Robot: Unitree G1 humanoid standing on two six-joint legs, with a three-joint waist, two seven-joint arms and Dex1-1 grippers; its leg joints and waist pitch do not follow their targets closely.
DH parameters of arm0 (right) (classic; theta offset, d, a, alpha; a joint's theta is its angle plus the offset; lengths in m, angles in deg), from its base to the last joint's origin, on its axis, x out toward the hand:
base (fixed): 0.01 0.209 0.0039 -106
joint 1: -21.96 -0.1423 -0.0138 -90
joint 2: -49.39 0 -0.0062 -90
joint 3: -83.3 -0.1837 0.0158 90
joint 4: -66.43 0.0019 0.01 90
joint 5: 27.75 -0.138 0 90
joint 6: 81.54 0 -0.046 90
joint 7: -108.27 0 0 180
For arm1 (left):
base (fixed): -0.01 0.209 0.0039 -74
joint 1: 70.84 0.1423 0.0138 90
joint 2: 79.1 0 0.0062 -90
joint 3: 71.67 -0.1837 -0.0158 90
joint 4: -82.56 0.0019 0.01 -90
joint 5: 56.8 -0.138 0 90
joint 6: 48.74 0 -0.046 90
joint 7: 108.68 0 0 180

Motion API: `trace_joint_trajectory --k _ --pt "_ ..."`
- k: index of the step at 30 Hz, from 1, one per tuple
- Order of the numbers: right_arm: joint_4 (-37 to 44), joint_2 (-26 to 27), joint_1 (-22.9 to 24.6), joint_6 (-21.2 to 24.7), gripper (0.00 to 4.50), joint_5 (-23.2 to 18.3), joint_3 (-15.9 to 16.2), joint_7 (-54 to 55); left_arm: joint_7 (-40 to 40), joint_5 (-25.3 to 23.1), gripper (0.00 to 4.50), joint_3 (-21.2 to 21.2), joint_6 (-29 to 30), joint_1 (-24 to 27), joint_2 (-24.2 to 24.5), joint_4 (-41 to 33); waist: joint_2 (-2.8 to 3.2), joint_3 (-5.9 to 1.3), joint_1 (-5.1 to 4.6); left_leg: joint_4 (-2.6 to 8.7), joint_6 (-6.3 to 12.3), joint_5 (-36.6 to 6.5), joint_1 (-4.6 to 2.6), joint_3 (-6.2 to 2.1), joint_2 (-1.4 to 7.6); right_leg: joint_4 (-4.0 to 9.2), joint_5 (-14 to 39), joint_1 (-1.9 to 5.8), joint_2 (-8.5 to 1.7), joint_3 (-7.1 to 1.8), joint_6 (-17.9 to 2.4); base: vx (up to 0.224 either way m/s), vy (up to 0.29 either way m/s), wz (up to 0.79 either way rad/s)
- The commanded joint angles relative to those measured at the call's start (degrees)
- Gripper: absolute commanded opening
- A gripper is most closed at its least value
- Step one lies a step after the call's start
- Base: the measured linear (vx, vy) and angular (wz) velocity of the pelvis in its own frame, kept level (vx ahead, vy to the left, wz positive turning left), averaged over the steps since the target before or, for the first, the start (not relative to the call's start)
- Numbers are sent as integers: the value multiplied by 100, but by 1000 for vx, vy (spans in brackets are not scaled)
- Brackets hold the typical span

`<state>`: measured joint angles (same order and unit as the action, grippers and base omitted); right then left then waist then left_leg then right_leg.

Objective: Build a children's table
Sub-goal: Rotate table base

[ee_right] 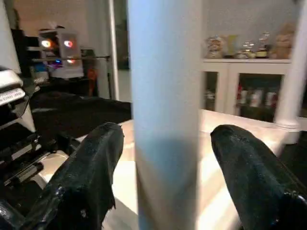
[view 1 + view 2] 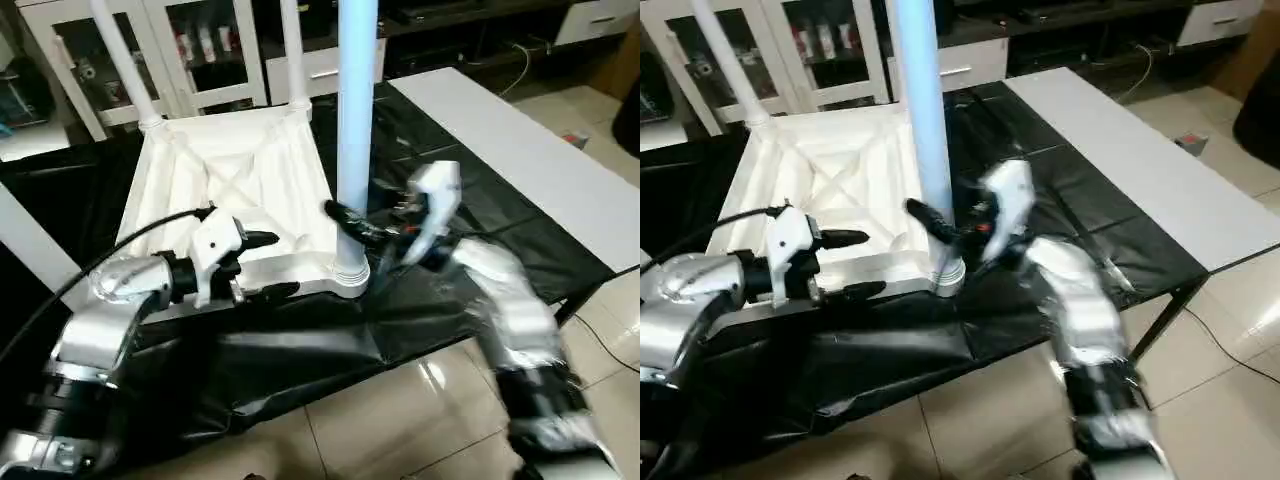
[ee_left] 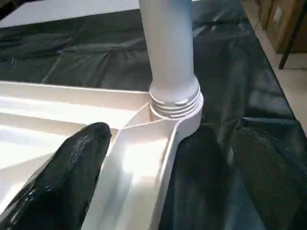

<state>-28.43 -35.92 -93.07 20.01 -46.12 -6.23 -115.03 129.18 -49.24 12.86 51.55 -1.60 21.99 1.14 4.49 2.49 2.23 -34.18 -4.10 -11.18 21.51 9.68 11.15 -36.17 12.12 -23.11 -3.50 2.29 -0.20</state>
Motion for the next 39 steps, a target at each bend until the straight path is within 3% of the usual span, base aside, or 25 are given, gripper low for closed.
trace_joint_trajectory --k 1,9,14,15,18,19,20,21,22,23,24,25,27,28,29,30,31,32,33,34,35,36,37,38,39 --pt "521 -140 108 245 329 -184 -115 74 -345 -167 449 -24 -102 -12 -143 168 -59 -387 11 320 334 -470 -53 -25 128 386 -17 338 -325 -220 -1251 0 0 0" --pt "1609 -750 759 799 329 -496 -224 -210 -1939 15 449 624 -73 -38 -983 562 -39 -384 28 303 337 -609 -28 -38 121 428 139 351 -324 -216 -1199 0 0 0" --pt "2555 -1137 1747 1306 329 -698 -292 -109 -2870 310 449 1195 -12 403 -1536 -98 -134 -353 28 302 438 -703 10 -36 129 495 573 344 -336 -210 -1106 0 0 0" --pt "2539 -972 1928 1226 329 -496 -314 237 -3113 235 449 1242 -38 549 -1638 -254 -172 -350 26 305 422 -706 13 -37 142 505 782 322 -342 -214 -1038 0 0 0" --pt "2327 -578 2095 1036 329 -4 -350 1005 -3498 -25 449 1214 -164 747 -1739 -441 -170 -330 -4 330 325 -820 14 -41 146 561 1304 256 -329 -210 -875 0 0 0" --pt "2081 -271 2104 963 329 241 -383 1510 -3728 -158 449 1189 -190 817 -1823 -511 -159 -309 -47 377 209 -964 3 -68 164 571 1497 222 -284 -173 -817 0 0 0" --pt "2081 -271 2104 963 329 241 -383 1510 -3728 -158 449 1189 -190 817 -1823 -511 -123 -318 -82 399 24 -1196 -84 -115 206 591 1432 201 -167 -105 -782 0 0 0" --pt "1885 -45 2080 917 329 371 -407 1890 -3952 -291 449 1150 -193 829 -1894 -528 -105 -294 -162 569 295 -1361 183 -377 160 425 988 393 -197 151 -940 0 0 0" --pt "1679 118 2002 774 329 556 -358 2225 -4217 -469 449 1096 -203 791 -1980 -494 -19 -324 -131 596 376 -1567 128 -556 210 385 853 384 -184 267 -1022 -6 -14 25" --pt "1626 156 1973 741 329 589 -345 2297 -4281 -512 449 1081 -200 776 -2002 -483 80 -304 -291 741 720 -1919 13 -989 475 216 585 325 -95 367 -1299 2 -53 53" --pt "1440 241 1773 661 329 653 -325 2508 -4476 -642 449 1017 -116 696 -2064 -457 194 -288 -403 873 1006 -2147 -95 -1343 593 -39 746 275 -10 430 -1435 2 -53 53" --pt "1385 245 1695 657 329 641 -330 2545 -4500 -652 449 992 -89 678 -2083 -486 162 -274 -484 915 1243 -2152 -116 -1594 557 -226 1002 251 27 369 -1462 3 -87 57" --pt "1236 209 1547 633 329 668 -368 2606 -4554 -664 449 942 -9 637 -2117 -525 101 -253 -451 954 1243 -2080 -49 -1714 371 -226 1130 278 -10 251 -1610 -14 -128 53" --pt "1152 199 1491 627 329 682 -402 2634 -4583 -699 449 908 -10 622 -2116 -532 -14 -231 -406 910 1079 -2081 107 -1712 67 -45 1251 392 -84 160 -1983 -19 -187 59" --pt "1057 153 1441 615 329 740 -411 2650 -4619 -722 449 888 31 610 -2118 -538 -148 -248 -344 593 756 -1985 291 -1537 -324 338 1880 488 -211 140 -2421 -41 -225 56" --pt "1015 153 1419 604 329 787 -419 2662 -4642 -737 449 879 47 605 -2123 -542 -249 -306 -290 85 532 -1784 381 -1266 -551 673 2463 547 -442 157 -2628 -42 -341 88" --pt "968 147 1398 596 329 836 -425 2677 -4659 -752 449 870 57 602 -2126 -543 -308 -281 -129 -1323 726 -1081 489 -329 -479 989 2816 574 -880 241 -2549 -30 -232 57" --pt "794 96 1331 591 329 997 -420 2748 -4718 -801 449 846 62 601 -2140 -526 -382 -152 -129 -1418 761 -962 500 -249 -415 1040 2910 471 -909 533 -2195 -16 -235 49" --pt "727 89 1304 662 329 1034 -417 2784 -4772 -825 449 844 70 607 -2156 -513 -284 -266 -212 -1107 794 -1399 231 -106 -436 991 2498 402 -613 215 -1766 -15 -119 17" --pt "727 76 1305 672 329 1053 -396 2776 -4773 -828 449 841 94 607 -2153 -512 -361 -260 -191 -955 947 -1475 276 -86 -419 939 2387 547 -560 281 -1471 -14 -222 32" --pt "729 10 1310 723 329 1155 -282 2733 -4777 -847 449 826 219 603 -2137 -506 -42 -424 -129 -295 1206 -969 -6 -241 -29 943 1567 640 -326 401 -649 -10 -218 39" --pt "733 -66 1324 718 329 1249 -127 2666 -4788 -870 449 807 318 597 -2128 -500 171 -538 -184 230 2084 419 -705 -1269 1706 -108 975 -23 -270 483 339 -10 -218 39" --pt "868 -73 1412 737 329 1140 -35 2491 -4793 -863 449 811 365 614 -2130 -539 -27 -524 -277 69 2927 2516 -930 -1217 1748 -785 872 -592 -609 21 339 0 -234 27" --pt "868 -73 1412 737 329 1140 -35 2491 -4793 -863 449 811 365 614 -2130 -539 -121 -571 -402 -156 3242 3509 -1007 -1211 1462 -878 356 -811 -734 -304 249 28 -212 2" --pt "868 -73 1412 737 329 1140 -35 2491 -4793 -863 449 811 365 614 -2130 -539 -346 -487 -241 -718 2631 3720 -470 -665 422 -85 -1194 -600 -899 -752 192 28 -212 2"
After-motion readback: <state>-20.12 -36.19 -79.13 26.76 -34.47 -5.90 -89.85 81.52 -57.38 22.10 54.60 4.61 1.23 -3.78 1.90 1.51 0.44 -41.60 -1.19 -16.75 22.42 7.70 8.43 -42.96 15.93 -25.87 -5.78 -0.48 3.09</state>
